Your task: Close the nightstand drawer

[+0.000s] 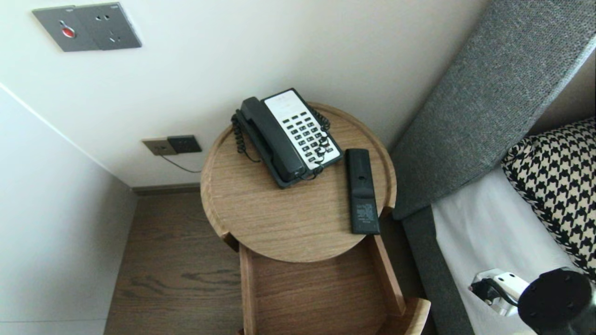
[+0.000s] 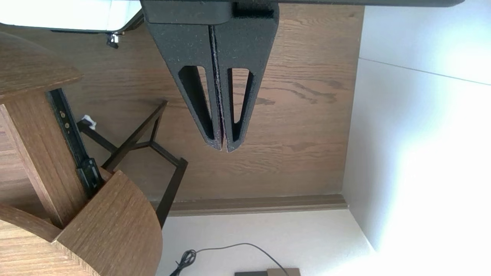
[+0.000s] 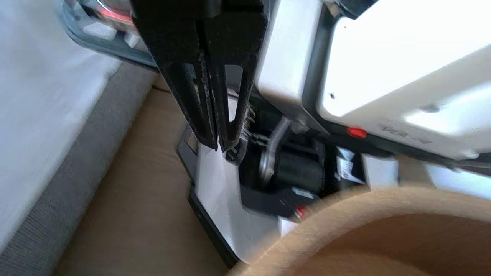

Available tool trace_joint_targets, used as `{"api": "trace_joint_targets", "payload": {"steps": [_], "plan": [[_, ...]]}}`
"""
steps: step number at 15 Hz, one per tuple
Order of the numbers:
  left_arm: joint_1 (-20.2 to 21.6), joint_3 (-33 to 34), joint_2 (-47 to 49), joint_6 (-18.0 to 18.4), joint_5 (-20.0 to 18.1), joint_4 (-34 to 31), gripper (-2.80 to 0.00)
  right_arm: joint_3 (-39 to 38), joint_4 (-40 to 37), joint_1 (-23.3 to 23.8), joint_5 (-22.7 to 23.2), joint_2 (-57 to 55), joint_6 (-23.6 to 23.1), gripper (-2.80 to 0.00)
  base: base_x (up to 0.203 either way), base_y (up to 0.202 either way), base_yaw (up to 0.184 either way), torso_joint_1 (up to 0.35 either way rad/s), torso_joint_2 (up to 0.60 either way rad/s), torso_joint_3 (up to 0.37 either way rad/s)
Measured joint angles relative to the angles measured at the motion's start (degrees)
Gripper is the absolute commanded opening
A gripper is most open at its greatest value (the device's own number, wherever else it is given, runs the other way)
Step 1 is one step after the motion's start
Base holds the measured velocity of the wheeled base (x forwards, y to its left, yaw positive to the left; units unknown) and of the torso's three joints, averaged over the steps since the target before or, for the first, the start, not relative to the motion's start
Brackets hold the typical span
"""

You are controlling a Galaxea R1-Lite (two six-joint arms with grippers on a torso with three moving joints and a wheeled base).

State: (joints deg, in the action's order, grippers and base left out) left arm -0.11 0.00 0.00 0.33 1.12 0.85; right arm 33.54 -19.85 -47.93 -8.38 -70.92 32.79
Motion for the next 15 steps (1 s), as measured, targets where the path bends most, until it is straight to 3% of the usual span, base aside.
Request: {"api": "trace_joint_targets", "payload": {"steps": [15], "plan": [[0.0,0.0,0.0,0.0,0.0,0.0,-2.80,-2.0,14.0,0.0,0.2,-11.0,-0.4,-2.80,0.000,0.000,0.000,0.000,0.00,0.000]]}}
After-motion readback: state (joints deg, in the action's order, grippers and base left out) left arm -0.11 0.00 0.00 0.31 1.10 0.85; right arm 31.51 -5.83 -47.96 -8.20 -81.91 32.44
